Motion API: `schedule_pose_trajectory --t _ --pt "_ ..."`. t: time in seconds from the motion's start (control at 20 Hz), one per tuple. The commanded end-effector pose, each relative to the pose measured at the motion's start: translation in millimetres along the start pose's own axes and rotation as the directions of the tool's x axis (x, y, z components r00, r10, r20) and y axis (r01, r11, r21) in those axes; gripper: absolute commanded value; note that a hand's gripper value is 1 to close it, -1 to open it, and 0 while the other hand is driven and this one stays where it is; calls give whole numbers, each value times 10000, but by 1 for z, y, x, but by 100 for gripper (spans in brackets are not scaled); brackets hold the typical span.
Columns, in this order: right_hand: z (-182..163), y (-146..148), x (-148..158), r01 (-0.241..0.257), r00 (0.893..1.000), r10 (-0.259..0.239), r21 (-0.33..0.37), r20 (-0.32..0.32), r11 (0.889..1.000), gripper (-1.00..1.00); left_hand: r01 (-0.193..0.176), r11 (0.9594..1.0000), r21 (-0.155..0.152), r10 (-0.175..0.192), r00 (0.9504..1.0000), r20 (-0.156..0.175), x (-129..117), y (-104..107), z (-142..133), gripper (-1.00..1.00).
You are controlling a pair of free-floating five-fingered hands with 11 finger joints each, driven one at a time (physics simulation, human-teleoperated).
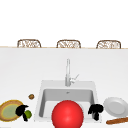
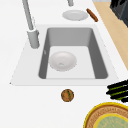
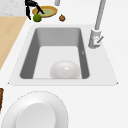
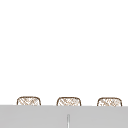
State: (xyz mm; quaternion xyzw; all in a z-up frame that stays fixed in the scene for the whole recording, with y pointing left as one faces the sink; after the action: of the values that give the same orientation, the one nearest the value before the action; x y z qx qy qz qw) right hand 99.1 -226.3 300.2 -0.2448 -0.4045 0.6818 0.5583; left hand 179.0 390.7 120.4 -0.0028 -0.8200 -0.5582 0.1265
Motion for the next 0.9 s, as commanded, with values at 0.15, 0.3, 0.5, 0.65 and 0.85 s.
schedule_pose_trajectory --t 0.15,0.3,0.5,0.65,0.85 --pt "0 0 0 0 10000 0 0 0 10000 0 -649 9979 -83 648 9978 -143 4 15 -6 -100" --pt "0 0 0 0 10000 0 0 0 10000 0 -1137 9933 -201 1132 9932 -264 5 26 -6 -100" --pt "0 0 0 0 10000 0 0 0 10000 0 -1307 9911 -257 1302 9913 -183 7 47 -10 -100" --pt "0 0 0 0 10000 0 0 0 10000 0 -1643 9846 -604 1643 9864 -45 9 53 -12 -100" --pt "0 0 0 0 10000 0 0 0 10000 0 -1769 9809 -812 1762 9842 -153 12 65 -16 -100"
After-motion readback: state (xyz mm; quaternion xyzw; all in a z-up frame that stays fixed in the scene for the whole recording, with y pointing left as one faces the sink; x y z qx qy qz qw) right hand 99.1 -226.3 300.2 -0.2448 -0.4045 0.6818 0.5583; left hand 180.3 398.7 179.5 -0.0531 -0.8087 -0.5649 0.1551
